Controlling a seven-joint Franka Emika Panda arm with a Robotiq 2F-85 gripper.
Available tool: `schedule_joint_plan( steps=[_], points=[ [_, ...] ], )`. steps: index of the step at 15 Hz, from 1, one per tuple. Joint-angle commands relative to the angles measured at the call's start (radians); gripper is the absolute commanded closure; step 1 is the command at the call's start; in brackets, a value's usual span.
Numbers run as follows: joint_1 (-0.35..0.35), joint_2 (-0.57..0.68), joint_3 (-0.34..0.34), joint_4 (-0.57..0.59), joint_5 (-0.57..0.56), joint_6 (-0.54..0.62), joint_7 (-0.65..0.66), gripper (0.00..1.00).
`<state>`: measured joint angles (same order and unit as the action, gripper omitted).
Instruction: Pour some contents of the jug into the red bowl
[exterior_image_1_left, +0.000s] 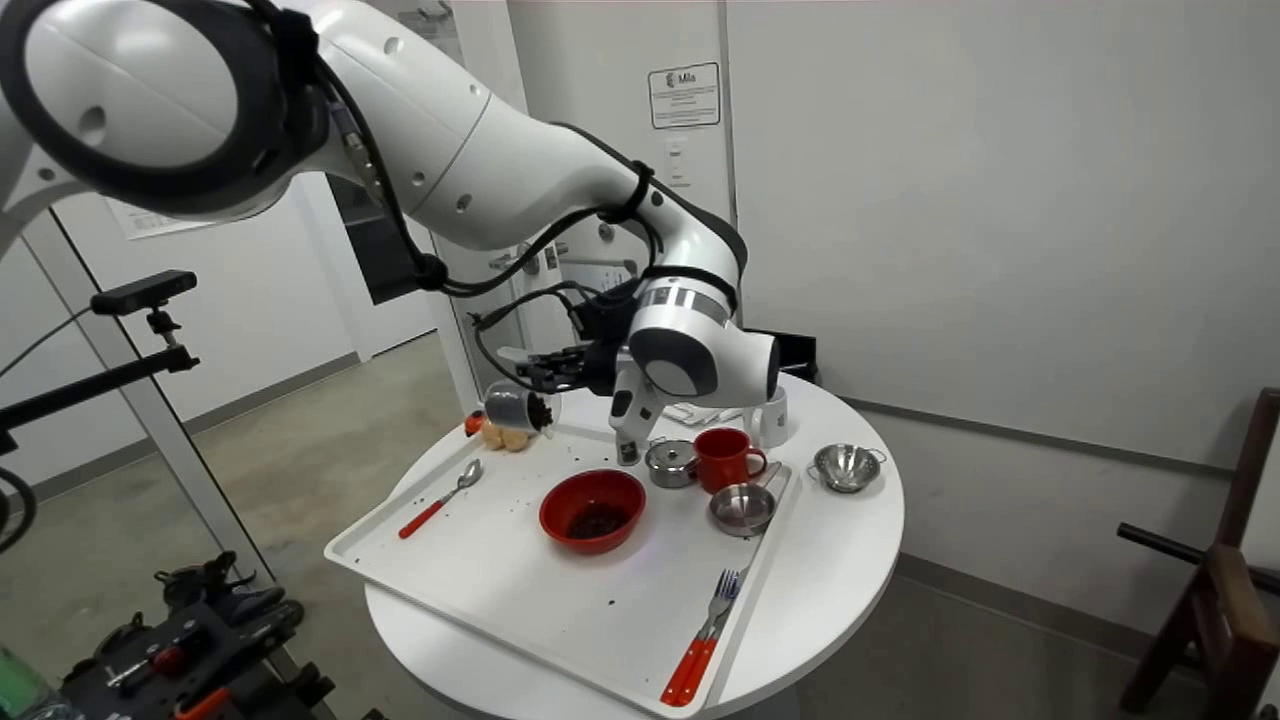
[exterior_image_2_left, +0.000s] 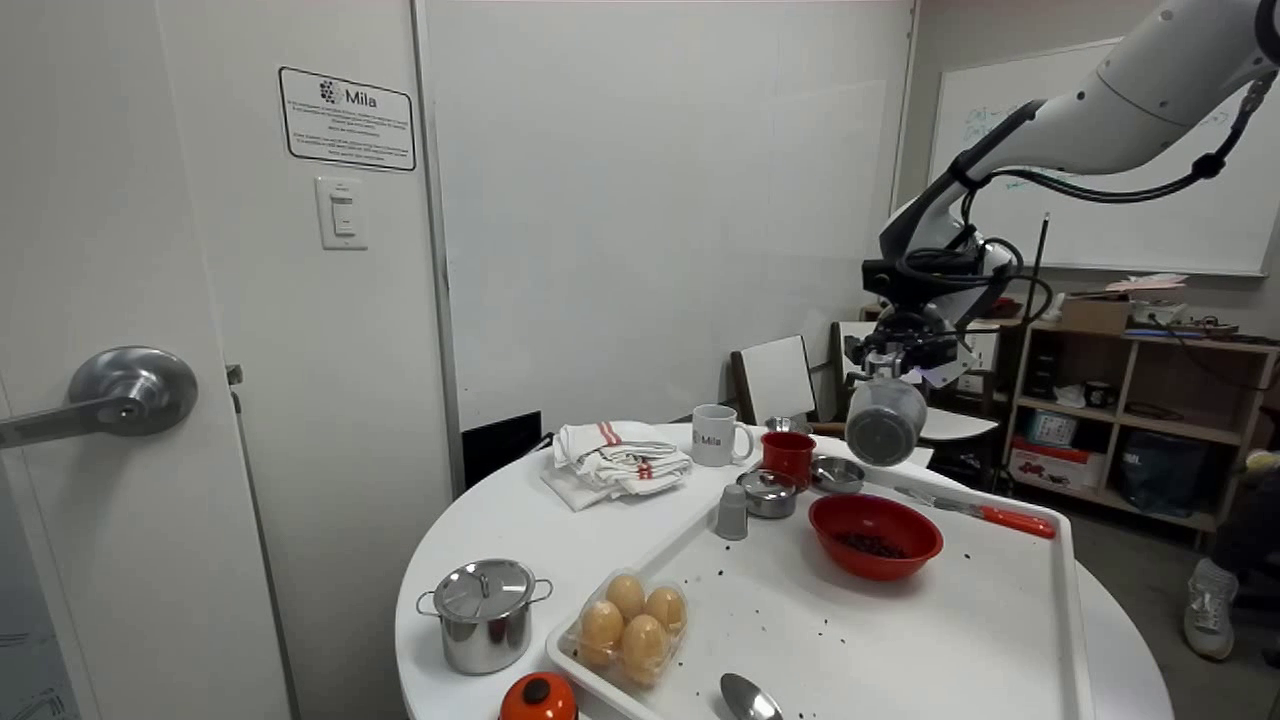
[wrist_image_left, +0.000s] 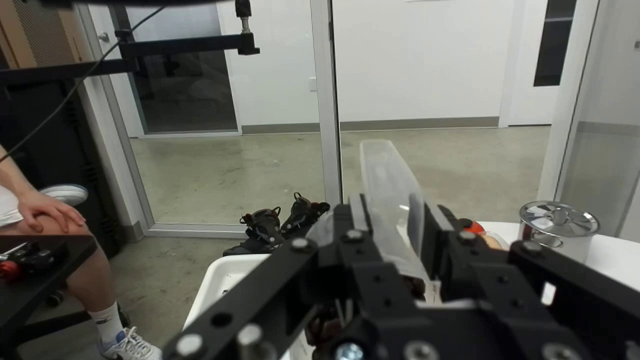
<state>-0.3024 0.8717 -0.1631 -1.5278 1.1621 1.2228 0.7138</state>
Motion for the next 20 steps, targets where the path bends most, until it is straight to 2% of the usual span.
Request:
schedule_joint_plan(
  steps=[1, 6, 12, 20],
  points=[
    [-0.037, 0.054, 0.005, 0.078, 0.045, -0.093, 0.049, 0.89],
    [-0.058, 0.086, 0.003, 0.116, 0.074, -0.148, 0.078, 0.89],
    [-0.016, 0.092, -0.007, 0.118, 0.068, -0.092, 0.124, 0.89],
    [0.093, 0.039, -0.025, 0.062, 0.019, 0.121, 0.12, 0.89]
  ],
)
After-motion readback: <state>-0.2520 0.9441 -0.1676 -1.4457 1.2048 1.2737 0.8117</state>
